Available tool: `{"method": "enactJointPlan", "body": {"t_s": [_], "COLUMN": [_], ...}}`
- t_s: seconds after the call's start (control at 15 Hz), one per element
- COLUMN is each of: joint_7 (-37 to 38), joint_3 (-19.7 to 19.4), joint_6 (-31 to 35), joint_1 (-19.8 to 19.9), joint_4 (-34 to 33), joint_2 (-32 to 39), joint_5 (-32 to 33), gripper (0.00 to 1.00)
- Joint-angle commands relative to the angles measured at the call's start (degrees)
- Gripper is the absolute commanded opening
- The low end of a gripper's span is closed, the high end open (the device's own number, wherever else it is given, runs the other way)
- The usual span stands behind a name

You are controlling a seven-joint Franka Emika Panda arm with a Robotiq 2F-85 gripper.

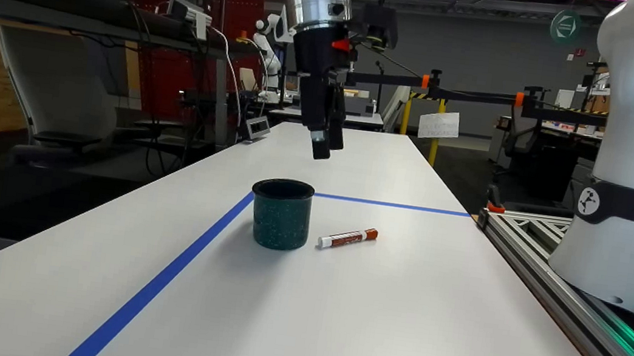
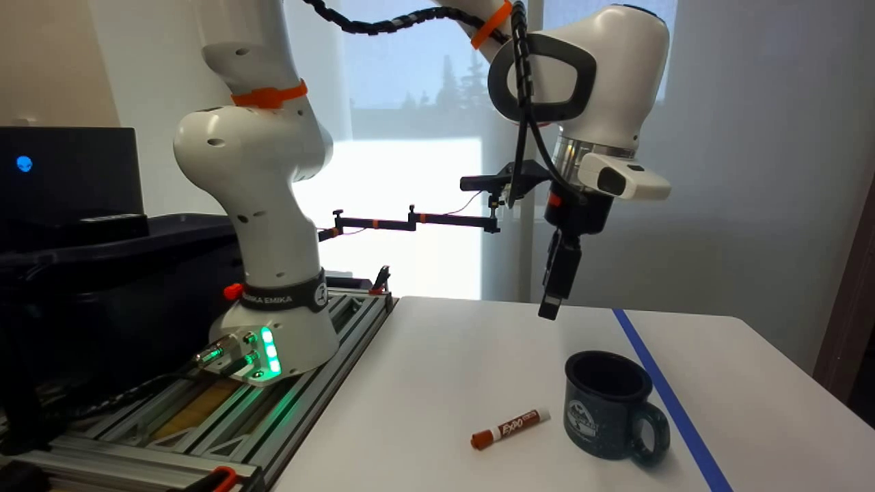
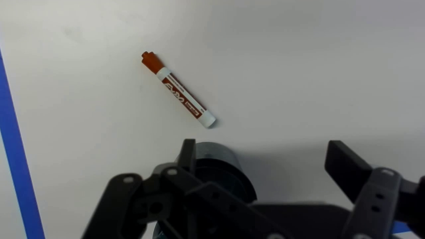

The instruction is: Remove the marker from the mug

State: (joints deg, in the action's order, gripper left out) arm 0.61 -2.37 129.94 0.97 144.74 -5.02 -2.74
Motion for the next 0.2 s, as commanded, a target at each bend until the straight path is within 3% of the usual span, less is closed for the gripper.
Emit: {"method": "enactJointPlan", "body": {"t_s": [0.0,0.13], "joint_7": [-0.02,-0.02], "joint_3": [0.24,0.24], "joint_6": [-0.07,-0.03], "joint_1": [0.25,0.25], "joint_4": [-0.05,-0.04], "joint_2": [0.00,0.00], "joint_5": [-0.02,-0.02], "gripper": [1.00,1.00]}}
